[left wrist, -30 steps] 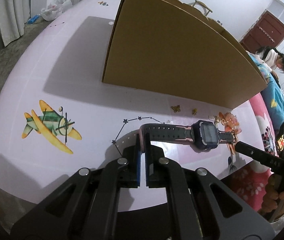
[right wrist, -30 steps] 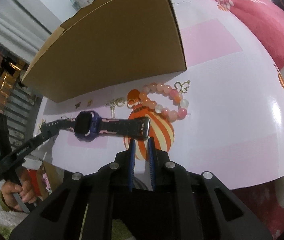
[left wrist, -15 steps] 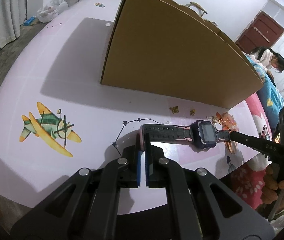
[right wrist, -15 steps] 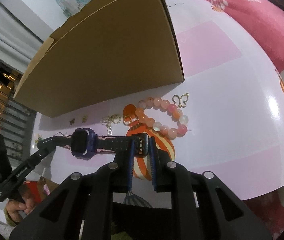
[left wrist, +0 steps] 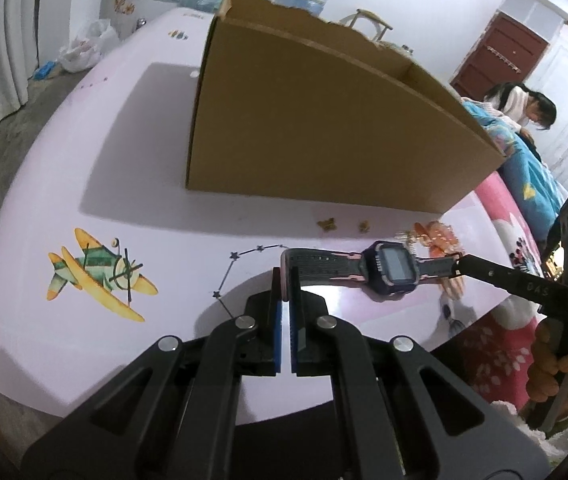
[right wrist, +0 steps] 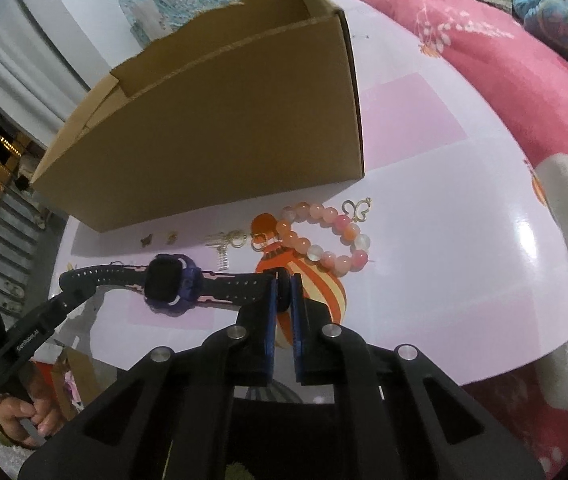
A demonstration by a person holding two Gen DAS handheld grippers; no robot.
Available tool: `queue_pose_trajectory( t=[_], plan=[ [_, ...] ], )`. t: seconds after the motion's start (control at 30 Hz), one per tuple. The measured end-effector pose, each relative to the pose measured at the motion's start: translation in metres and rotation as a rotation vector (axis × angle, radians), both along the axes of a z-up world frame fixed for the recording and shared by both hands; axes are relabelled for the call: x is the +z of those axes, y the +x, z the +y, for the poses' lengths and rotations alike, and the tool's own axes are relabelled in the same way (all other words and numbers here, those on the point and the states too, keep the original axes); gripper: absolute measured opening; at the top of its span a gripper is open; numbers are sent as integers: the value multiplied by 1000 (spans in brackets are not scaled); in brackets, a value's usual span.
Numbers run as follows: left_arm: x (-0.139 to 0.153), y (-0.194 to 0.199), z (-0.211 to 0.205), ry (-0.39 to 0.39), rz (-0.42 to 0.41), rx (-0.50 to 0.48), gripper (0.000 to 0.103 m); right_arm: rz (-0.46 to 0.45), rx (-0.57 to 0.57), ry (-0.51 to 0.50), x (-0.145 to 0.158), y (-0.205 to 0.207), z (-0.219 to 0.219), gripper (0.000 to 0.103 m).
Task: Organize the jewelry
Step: 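Lift the black smartwatch off the table with both grippers, then carry the smartwatch over the cardboard box and lower it inside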
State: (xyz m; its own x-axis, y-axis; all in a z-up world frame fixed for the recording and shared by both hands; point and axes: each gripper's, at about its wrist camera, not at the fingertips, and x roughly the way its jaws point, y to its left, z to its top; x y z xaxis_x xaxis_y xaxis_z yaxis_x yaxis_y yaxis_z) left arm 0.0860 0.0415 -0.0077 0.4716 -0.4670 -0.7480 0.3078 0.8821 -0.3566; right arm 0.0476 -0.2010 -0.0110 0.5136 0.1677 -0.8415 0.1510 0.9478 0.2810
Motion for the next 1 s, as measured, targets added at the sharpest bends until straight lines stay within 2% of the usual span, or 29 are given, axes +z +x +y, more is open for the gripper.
queue_pose_trajectory(
  t=[0.13, 0.33, 0.53, 0.67, 0.77, 0.83, 1.0],
  plan=[
    [16, -8, 1, -32, -30, -21, 2, -44, 29, -29, 18, -9, 7, 5],
    [56, -22, -1, -80, -105, -74, 2, -123, 82, -73, 54, -24, 18, 3],
    [125, -26, 2, -143, -241, -141, 2, -254, 134, -102, 117, -30, 21, 3],
    [159, -8, -5, -157, -308, -153, 2, -371, 185, -159, 162, -14, 20, 3],
    [172, 24, -15, -165, -304, -149, 2, -395, 215, -187, 177, 20, 13, 3],
    [170, 50, -25, -157, -265, -144, 2, -366, 226, -182, 176, 51, 4, 3],
    [133, 133, -61, -120, -46, -133, 2, -184, 261, -125, 149, 147, -21, 3]
  ],
)
